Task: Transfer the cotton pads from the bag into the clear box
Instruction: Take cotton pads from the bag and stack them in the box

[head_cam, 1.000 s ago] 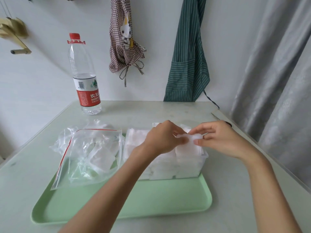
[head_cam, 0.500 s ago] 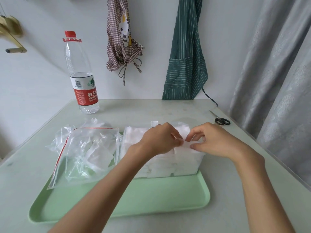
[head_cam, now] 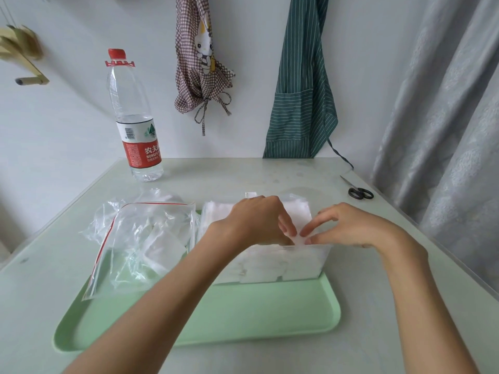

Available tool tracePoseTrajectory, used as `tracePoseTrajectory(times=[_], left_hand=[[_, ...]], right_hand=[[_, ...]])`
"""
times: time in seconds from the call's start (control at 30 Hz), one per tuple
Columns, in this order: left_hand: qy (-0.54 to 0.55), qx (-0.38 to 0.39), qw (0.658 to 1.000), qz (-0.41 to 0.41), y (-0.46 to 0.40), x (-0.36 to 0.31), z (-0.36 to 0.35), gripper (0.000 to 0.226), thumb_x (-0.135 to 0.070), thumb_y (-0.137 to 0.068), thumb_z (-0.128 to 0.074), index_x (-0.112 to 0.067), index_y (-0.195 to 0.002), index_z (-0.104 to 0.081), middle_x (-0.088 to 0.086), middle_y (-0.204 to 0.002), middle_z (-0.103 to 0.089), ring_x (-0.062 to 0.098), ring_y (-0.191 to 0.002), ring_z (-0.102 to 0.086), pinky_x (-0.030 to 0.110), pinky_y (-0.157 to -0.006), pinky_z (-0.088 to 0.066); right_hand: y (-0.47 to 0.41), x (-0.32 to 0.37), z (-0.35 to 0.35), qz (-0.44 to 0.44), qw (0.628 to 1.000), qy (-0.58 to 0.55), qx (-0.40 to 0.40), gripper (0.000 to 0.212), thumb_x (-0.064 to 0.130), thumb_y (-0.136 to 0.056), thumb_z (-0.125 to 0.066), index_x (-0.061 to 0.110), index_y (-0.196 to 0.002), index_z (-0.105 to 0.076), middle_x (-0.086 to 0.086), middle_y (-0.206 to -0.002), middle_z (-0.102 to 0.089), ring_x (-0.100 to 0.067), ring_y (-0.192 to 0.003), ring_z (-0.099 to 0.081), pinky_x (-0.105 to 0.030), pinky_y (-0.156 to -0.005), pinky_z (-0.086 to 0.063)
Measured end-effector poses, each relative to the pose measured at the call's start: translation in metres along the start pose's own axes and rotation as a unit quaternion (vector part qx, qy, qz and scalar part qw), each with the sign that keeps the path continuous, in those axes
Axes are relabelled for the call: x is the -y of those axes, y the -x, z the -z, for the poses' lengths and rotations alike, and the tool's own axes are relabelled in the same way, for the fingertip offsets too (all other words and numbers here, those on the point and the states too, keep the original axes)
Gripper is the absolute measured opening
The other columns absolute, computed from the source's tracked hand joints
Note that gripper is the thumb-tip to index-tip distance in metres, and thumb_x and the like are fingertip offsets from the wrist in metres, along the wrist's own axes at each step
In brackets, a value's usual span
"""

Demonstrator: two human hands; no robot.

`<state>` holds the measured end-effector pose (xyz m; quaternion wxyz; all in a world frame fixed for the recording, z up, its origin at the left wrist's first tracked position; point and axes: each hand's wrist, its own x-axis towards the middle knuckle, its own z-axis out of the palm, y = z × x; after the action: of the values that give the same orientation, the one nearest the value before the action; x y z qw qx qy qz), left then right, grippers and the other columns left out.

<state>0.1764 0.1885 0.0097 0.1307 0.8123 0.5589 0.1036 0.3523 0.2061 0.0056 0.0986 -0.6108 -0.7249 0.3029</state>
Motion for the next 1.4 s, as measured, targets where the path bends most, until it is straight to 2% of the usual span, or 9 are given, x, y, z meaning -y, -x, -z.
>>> tracePoseTrajectory(times=[0.2, 0.33, 0.47, 0.63, 0.8, 1.0, 1.1, 1.27, 1.4], left_hand=[[-0.002, 0.011, 0.999, 0.041, -0.012, -0.003, -0.005, 0.016, -0.035, -0.069, -0.079, -0.034, -0.084, -0.073, -0.014, -0.089, -0.070, 0.010, -0.091, -0.064, 0.026, -0.080, -0.050], [0.005, 0.039, 0.998, 0.045, -0.016, -0.002, -0.009, 0.022, -0.040, -0.066, -0.081, -0.035, -0.086, -0.073, -0.014, -0.092, -0.071, 0.011, -0.094, -0.063, 0.029, -0.085, -0.051], [0.097, 0.050, 0.994, 0.004, 0.004, 0.010, 0.004, 0.023, -0.033, -0.083, -0.069, -0.028, -0.105, -0.071, -0.012, -0.107, -0.068, 0.011, -0.107, -0.059, 0.026, -0.092, -0.045], [0.167, -0.119, 0.979, -0.009, 0.076, 0.050, 0.020, 0.019, -0.036, -0.087, -0.063, -0.038, -0.106, -0.067, -0.021, -0.119, -0.062, -0.003, -0.111, -0.052, 0.022, -0.095, -0.040], [0.033, -0.261, 0.946, 0.188, 0.129, 0.102, 0.051, 0.025, -0.032, -0.075, -0.075, -0.041, -0.081, -0.053, -0.022, -0.083, -0.051, 0.008, -0.092, -0.048, 0.027, -0.072, -0.034], [0.124, -0.135, 0.934, 0.306, 0.146, 0.154, 0.063, 0.032, -0.041, -0.074, -0.075, -0.028, -0.093, -0.053, -0.012, -0.102, -0.059, 0.015, -0.095, -0.058, 0.032, -0.087, -0.044], [0.208, -0.100, 0.922, 0.312, 0.141, 0.173, 0.049, 0.019, -0.034, -0.084, -0.067, -0.022, -0.097, -0.062, -0.002, -0.097, -0.068, 0.020, -0.087, -0.064, 0.036, -0.086, -0.053], [0.201, -0.102, 0.921, 0.318, 0.132, 0.188, 0.033, 0.010, -0.038, -0.086, -0.062, -0.029, -0.084, -0.064, 0.004, -0.095, -0.068, 0.025, -0.094, -0.064, 0.037, -0.088, -0.053], [0.181, -0.114, 0.919, 0.331, 0.132, 0.187, 0.034, 0.011, -0.044, -0.084, -0.061, -0.033, -0.085, -0.064, 0.004, -0.097, -0.068, 0.025, -0.097, -0.063, 0.035, -0.090, -0.050]], right_hand=[[-0.001, 0.007, -0.006, -0.042, 0.997, 0.038, -0.054, 0.013, 0.027, -0.068, -0.080, 0.037, -0.072, -0.072, 0.005, -0.107, -0.060, -0.016, -0.077, -0.056, -0.023, -0.063, -0.042], [-0.002, 0.007, -0.009, -0.054, 0.996, 0.053, -0.051, 0.017, 0.025, -0.071, -0.077, 0.040, -0.066, -0.069, 0.003, -0.114, -0.060, -0.019, -0.102, -0.057, -0.029, -0.088, -0.048], [0.011, 0.009, 0.001, -0.022, 0.998, 0.040, -0.032, 0.010, 0.033, -0.075, -0.076, 0.041, -0.078, -0.070, 0.003, -0.119, -0.058, -0.015, -0.104, -0.056, -0.024, -0.073, -0.045], [0.034, 0.030, 0.004, 0.041, 0.989, 0.051, -0.129, 0.014, 0.043, -0.075, -0.072, 0.045, -0.087, -0.065, 0.015, -0.114, -0.060, -0.013, -0.103, -0.056, -0.034, -0.086, -0.044], [0.043, 0.082, -0.034, 0.188, 0.959, 0.082, -0.198, 0.010, 0.037, -0.084, -0.065, 0.043, -0.092, -0.065, 0.021, -0.104, -0.059, -0.007, -0.109, -0.051, -0.028, -0.079, -0.037], [0.014, 0.133, -0.106, 0.371, 0.883, 0.135, -0.253, 0.013, 0.025, -0.075, -0.072, 0.034, -0.085, -0.072, 0.015, -0.083, -0.061, -0.012, -0.087, -0.050, -0.023, -0.077, -0.030], [-0.005, 0.146, -0.132, 0.385, 0.865, 0.224, -0.229, 0.022, 0.026, -0.062, -0.082, 0.036, -0.080, -0.074, 0.012, -0.077, -0.057, -0.016, -0.081, -0.051, -0.025, -0.079, -0.028], [-0.018, 0.156, -0.152, 0.388, 0.824, 0.360, -0.202, 0.045, 0.027, -0.040, -0.085, 0.038, -0.082, -0.074, 0.004, -0.074, -0.053, -0.021, -0.075, -0.055, -0.033, -0.078, -0.027], [-0.018, 0.156, -0.154, 0.394, 0.824, 0.344, -0.217, 0.031, 0.026, -0.038, -0.087, 0.036, -0.063, -0.071, 0.007, -0.072, -0.052, -0.020, -0.074, -0.053, -0.032, -0.077, -0.027]])
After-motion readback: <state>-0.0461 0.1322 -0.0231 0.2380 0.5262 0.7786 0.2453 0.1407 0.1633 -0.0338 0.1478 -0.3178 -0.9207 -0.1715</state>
